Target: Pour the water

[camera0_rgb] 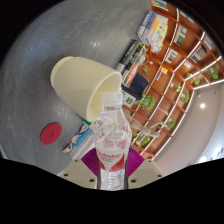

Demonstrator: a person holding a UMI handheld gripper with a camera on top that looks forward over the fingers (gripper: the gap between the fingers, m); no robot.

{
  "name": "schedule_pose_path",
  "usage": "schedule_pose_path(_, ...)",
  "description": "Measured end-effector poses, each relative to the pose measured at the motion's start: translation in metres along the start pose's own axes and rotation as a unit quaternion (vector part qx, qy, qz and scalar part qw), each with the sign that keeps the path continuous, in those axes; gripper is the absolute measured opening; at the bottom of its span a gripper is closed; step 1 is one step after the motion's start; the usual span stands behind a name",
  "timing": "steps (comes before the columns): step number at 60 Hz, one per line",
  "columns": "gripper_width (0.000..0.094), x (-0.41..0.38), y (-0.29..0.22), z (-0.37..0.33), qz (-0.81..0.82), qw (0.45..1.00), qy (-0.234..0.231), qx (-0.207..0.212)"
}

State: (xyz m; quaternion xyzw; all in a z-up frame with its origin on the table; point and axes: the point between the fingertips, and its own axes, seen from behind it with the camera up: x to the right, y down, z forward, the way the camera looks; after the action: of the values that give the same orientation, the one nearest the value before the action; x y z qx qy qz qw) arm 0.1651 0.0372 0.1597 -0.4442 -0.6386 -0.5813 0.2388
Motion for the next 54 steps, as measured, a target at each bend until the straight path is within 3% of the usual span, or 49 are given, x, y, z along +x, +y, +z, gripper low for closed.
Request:
schedule_pose_path(11,0.0333,-0.002,0.006,-0.009,0.154,0.988,-0.031,0.006)
schedule_pose_path(19,0.0333,-0.005,0.015,-0.016,0.340,0.937,-0.071,0.026)
schedule_pose_path(30,0.0333,-0.018,0.024,-0.011,0.566,0.813,-0.118,0.069)
schedule_pose_path(43,0.0334,-0.024,0.041,0.005,0.784,0.593,-0.142,0.115)
schedule_pose_path(54,0.0334,-0.035,0.041,0.019,0.829,0.525,-0.130,0.140)
